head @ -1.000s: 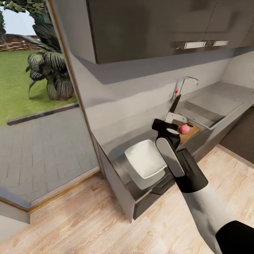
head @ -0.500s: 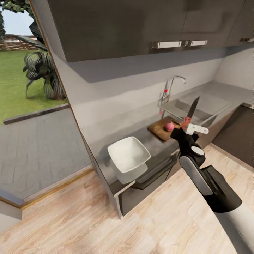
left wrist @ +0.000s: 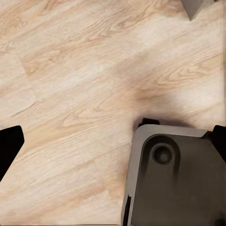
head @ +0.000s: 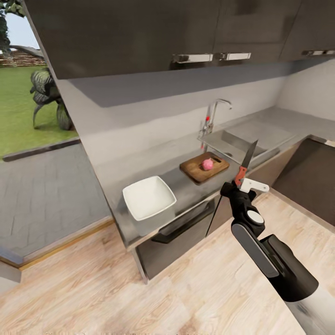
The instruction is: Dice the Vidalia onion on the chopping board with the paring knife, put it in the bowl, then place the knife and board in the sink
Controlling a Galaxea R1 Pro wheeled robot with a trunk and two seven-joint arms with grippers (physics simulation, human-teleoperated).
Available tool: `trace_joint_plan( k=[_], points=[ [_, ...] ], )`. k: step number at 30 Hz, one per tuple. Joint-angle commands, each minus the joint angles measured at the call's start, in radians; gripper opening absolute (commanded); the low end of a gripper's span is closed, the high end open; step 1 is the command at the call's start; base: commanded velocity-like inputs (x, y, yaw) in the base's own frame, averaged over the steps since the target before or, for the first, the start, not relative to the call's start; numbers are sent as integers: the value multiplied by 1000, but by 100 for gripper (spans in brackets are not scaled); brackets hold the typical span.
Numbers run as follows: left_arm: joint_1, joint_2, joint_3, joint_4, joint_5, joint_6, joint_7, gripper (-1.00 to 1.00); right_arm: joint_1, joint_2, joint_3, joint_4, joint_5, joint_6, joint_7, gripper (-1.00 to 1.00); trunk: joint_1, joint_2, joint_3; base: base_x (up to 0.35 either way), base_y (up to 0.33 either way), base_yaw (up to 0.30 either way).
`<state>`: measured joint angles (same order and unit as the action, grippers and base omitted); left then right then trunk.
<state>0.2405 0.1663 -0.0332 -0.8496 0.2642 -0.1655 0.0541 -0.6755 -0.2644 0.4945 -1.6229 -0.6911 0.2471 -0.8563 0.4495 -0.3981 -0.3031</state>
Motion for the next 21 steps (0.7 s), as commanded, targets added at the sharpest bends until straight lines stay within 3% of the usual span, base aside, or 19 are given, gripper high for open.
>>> trace_joint_plan(
  k=[1, 10, 21],
  points=[
    [0, 1, -4, -2, 6, -2, 6, 100, -1, -1, 2, -2, -2, 7, -7, -100, 0, -2, -2, -82, -305, 215],
    [0, -1, -4, -2, 7, -2, 7, 100, -1, 2, 37, -3, -2, 8, -9, -100, 0, -2, -2, -41, -305, 272],
    [0, -3, -4, 6, 7, -2, 9, 100, 0, 4, 41, -3, -2, 8, -9, -100, 0, -2, -2, -1, -305, 286]
  ],
)
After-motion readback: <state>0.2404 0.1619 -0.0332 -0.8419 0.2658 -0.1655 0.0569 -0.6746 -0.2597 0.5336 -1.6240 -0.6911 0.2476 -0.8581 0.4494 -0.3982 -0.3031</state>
